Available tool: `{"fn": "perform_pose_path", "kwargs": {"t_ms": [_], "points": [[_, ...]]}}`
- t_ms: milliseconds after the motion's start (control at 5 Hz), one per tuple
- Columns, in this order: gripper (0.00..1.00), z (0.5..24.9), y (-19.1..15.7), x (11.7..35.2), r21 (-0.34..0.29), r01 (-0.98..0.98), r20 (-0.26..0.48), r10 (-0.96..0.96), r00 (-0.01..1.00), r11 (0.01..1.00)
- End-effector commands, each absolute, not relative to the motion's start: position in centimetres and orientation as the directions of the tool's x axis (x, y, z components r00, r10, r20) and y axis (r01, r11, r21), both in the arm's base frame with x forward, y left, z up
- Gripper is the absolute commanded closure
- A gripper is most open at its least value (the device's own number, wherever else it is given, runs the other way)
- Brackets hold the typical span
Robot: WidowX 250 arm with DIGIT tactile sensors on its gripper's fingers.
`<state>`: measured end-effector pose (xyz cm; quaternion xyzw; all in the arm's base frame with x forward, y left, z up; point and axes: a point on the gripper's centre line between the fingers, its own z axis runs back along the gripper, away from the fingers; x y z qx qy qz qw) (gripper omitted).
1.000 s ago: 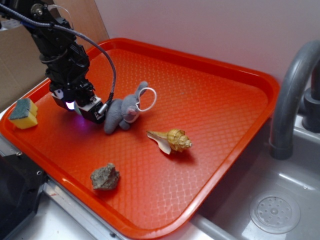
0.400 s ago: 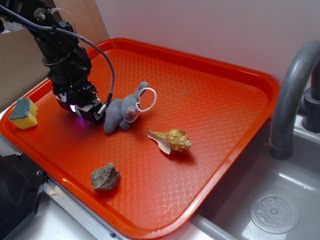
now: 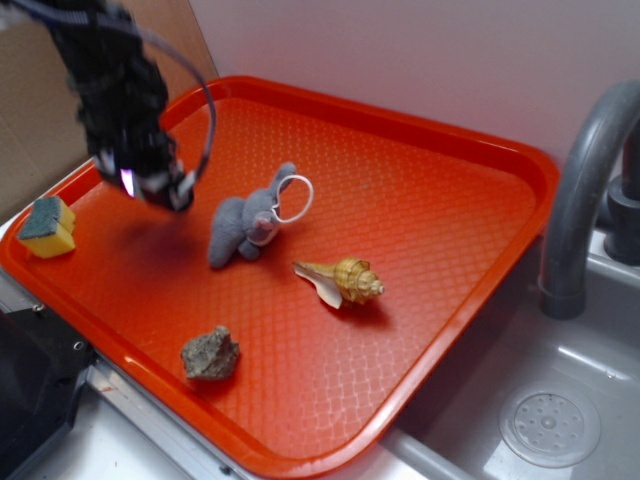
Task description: Grab the green ball.
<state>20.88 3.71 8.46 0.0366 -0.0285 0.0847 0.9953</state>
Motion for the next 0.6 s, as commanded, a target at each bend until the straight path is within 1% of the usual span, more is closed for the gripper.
{"fn": "perform_pose_path", "kwargs": {"t_ms": [0,200,400], "points": [[1.0,19.6,3.8,22.9,-0.02,-0.128,0.209,0.129,0.969,0.992],[1.0,24.6,3.7,22.6,-0.026,-0.118,0.207,0.121,0.971,0.993],[1.0,26.8,3.2,22.4,0.034,-0.12,0.219,0.11,0.97,0.992]]}}
